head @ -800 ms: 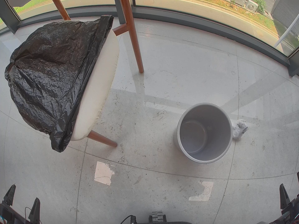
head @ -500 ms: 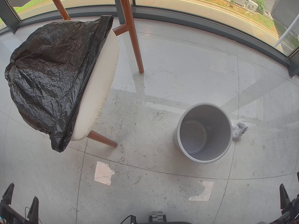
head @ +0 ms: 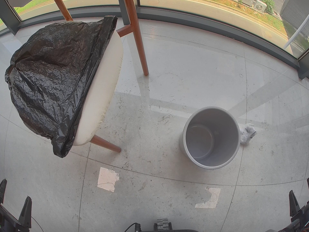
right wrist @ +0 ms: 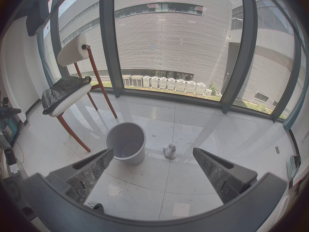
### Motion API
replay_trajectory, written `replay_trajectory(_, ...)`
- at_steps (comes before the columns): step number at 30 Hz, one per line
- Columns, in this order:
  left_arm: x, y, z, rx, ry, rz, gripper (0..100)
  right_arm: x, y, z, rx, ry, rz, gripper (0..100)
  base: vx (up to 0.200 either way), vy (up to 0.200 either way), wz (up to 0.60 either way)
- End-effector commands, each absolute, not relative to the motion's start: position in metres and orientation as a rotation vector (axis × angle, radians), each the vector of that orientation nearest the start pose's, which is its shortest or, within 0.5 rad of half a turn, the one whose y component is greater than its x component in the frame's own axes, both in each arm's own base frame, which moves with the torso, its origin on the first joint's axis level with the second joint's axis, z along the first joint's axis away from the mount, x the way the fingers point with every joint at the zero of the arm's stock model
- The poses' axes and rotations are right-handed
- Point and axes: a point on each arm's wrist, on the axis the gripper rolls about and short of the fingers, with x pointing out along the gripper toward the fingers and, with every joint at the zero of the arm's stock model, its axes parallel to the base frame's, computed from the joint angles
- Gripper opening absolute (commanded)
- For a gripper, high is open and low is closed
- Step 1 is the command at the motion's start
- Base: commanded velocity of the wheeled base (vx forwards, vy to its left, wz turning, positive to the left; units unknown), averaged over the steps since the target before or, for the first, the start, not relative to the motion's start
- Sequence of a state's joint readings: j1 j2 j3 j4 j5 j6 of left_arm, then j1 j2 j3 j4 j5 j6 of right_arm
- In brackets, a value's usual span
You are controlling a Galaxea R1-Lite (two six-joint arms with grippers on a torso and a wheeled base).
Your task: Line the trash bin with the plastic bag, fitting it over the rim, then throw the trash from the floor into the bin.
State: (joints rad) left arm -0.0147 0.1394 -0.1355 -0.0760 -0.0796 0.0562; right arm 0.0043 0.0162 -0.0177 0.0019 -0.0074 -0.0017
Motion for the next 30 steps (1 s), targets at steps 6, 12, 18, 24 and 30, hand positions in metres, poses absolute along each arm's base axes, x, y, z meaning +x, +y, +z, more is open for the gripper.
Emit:
replay_trajectory(6, 0.069, -0.009, 0.211, 0.057, 0.107, -0.256, 100, -0.022, 0.000, 0.075, 0.000, 0.008, -0.003, 100, 0.000, 0.000, 0.00)
replay_trajectory(12, 0.111, -0.014, 0.238, 0.048, 0.133, -0.332, 100, -0.022, 0.000, 0.075, 0.000, 0.009, -0.003, 100, 0.000, 0.000, 0.00)
replay_trajectory(18, 0.157, -0.017, 0.259, 0.047, 0.145, -0.332, 100, -0.022, 0.000, 0.075, 0.000, 0.009, -0.003, 100, 0.000, 0.000, 0.00)
replay_trajectory(24, 0.188, -0.024, 0.262, 0.049, 0.154, -0.351, 100, -0.022, 0.000, 0.075, 0.000, 0.008, -0.003, 100, 0.000, 0.000, 0.00)
replay_trajectory(30, 0.209, -0.040, 0.266, 0.061, 0.134, -0.389, 100, -0.022, 0.000, 0.075, 0.000, 0.008, -0.003, 100, 0.000, 0.000, 0.00)
